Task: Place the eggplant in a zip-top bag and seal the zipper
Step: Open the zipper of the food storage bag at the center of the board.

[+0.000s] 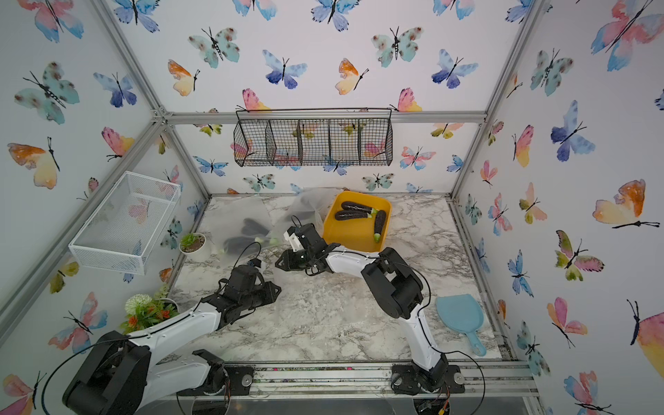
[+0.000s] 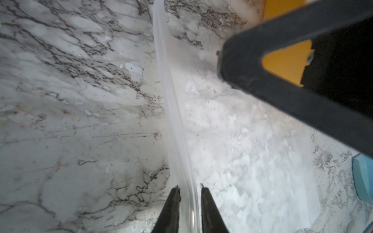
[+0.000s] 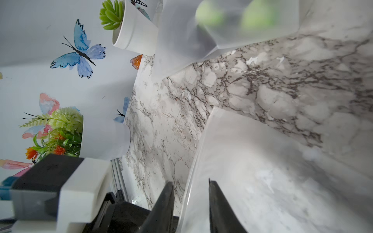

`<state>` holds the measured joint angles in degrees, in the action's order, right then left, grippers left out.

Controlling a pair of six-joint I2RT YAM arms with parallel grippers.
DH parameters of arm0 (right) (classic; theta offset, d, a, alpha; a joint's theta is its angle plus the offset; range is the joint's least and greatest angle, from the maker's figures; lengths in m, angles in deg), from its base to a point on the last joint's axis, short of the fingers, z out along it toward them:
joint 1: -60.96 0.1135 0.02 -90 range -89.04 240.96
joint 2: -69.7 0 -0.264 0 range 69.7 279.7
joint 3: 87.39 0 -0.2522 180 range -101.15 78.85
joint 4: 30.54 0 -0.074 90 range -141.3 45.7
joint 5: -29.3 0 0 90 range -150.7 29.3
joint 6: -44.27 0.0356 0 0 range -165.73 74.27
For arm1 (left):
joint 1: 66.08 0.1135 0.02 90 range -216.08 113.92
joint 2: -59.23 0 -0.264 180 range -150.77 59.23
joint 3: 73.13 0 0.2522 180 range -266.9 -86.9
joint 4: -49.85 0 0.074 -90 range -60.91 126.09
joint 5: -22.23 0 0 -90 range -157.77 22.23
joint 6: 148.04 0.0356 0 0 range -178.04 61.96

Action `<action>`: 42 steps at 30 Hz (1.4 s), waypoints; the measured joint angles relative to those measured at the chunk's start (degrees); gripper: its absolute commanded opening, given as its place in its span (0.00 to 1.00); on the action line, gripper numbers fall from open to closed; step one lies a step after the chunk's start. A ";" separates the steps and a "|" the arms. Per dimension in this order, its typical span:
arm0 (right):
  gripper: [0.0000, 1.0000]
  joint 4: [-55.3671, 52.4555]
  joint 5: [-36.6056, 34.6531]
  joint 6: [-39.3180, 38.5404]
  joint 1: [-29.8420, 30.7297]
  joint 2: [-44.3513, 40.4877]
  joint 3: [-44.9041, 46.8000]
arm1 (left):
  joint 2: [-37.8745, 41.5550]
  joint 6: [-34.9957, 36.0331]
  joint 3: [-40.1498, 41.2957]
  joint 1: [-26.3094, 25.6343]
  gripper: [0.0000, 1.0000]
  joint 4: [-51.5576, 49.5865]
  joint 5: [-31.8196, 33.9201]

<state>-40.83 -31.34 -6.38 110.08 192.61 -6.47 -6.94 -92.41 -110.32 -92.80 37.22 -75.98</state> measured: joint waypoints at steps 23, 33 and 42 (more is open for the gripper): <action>0.41 3.37 2.47 0.11 0.79 0.00 4.42 | 3.13 -0.68 2.12 0.00 0.17 -0.04 -1.03; 0.19 3.87 3.65 0.48 1.25 0.00 4.96 | 4.35 -0.66 2.38 -0.02 0.16 0.35 -1.99; 0.11 3.87 3.65 0.83 1.22 0.00 5.11 | 5.09 -0.63 2.40 -0.02 0.15 0.31 -1.99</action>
<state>-36.97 -27.69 -5.54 111.31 192.61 -1.35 -1.85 -93.05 -107.91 -92.82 37.52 -77.96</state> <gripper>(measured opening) 0.109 0.149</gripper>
